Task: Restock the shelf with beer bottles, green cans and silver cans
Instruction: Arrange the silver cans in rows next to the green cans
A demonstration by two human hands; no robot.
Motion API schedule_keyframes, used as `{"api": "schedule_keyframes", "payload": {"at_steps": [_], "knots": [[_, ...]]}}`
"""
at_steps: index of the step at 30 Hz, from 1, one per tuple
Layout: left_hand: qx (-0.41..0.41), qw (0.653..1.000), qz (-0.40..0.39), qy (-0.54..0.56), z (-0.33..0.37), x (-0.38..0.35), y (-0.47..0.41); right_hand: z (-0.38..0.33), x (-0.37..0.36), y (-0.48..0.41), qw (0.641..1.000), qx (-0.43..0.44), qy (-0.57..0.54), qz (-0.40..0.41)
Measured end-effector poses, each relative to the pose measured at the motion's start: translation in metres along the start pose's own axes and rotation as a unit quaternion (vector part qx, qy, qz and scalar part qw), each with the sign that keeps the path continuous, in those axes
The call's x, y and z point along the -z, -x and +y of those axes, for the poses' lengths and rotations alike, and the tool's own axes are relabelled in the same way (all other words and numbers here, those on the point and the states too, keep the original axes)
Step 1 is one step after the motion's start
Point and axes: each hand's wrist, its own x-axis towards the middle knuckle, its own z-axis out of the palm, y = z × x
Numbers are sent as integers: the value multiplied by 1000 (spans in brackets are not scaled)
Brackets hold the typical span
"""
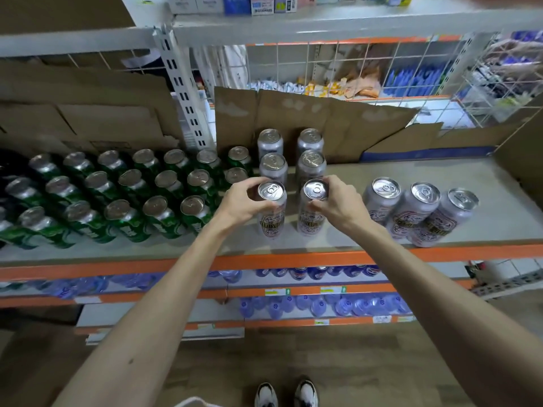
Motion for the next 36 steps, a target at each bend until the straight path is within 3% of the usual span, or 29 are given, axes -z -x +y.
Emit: {"api": "schedule_keyframes", "payload": {"at_steps": [16,27,31,36], "knots": [[-9,998,-32,44,-4,2,12,2,5,-2,999,-4,-22,-44],[-22,992,-92,81,-6,10,10,0,8,-1,998,0,-29,-54],[-20,987,-152,58,2,10,4,0,8,-1,998,-3,-31,-53],[-13,987,-142,81,3,15,-2,-1,8,0,998,-3,-31,-56]]}}
